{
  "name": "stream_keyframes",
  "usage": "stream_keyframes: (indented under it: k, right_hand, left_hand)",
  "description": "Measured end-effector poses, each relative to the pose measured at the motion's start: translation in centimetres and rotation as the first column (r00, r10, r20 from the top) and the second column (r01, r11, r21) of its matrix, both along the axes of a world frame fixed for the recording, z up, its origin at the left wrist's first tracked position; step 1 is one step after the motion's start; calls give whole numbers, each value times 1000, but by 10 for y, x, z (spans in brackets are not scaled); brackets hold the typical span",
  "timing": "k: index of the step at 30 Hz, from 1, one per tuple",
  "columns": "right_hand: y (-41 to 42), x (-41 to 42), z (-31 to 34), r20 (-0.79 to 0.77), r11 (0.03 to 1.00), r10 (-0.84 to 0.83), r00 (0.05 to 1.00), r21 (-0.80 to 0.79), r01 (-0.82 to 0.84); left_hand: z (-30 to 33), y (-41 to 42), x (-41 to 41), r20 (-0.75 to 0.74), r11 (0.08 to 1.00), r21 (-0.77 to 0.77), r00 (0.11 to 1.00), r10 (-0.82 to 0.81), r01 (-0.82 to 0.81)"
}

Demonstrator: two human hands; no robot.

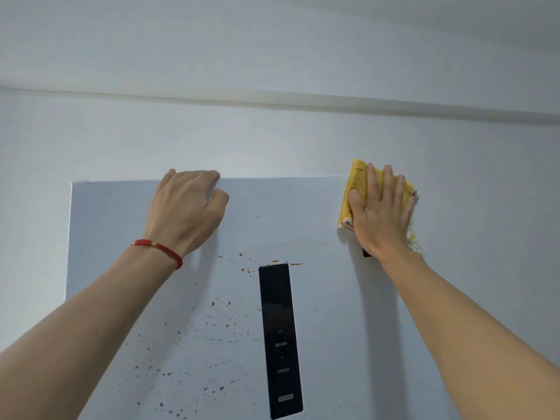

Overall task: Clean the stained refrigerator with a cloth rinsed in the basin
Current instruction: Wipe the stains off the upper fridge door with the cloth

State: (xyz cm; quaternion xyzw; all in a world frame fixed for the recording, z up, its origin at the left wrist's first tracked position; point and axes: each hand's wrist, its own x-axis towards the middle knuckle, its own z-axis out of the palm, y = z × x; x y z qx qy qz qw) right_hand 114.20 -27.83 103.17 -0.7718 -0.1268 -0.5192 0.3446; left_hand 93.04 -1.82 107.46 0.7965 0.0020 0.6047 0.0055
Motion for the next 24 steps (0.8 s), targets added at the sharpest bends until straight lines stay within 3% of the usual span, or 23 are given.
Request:
stream_keyframes:
  k: [4,6,9,13,18,21,24]
  right_hand:
    - [15,-4,-13,-159,958,32,987,288,15]
    - [34,-17,-19,-168,952,11,986,303,41]
    - [78,-48,-28,-70,987,13,997,160,-2]
    - [169,-110,-28,155,994,66,986,-98,-51]
    - [282,-180,-25,367,938,179,913,-342,-46]
    - [320,-204,-42,393,892,208,895,-452,-9]
    - [307,-202,-53,431,845,243,869,-533,28]
  left_hand:
    - [-4,25,-14,-83,997,71,997,1,5]
    - [-11,45,-28,-7,995,71,997,72,-71]
    - [-25,74,-50,98,994,-45,990,101,-97]
    - [-47,105,-77,184,959,-270,982,-42,92]
    - [-76,123,-91,269,744,-580,940,-209,331]
    - [-91,134,-98,310,672,-629,919,-244,390]
    - [-101,129,-95,323,674,-625,917,-236,394]
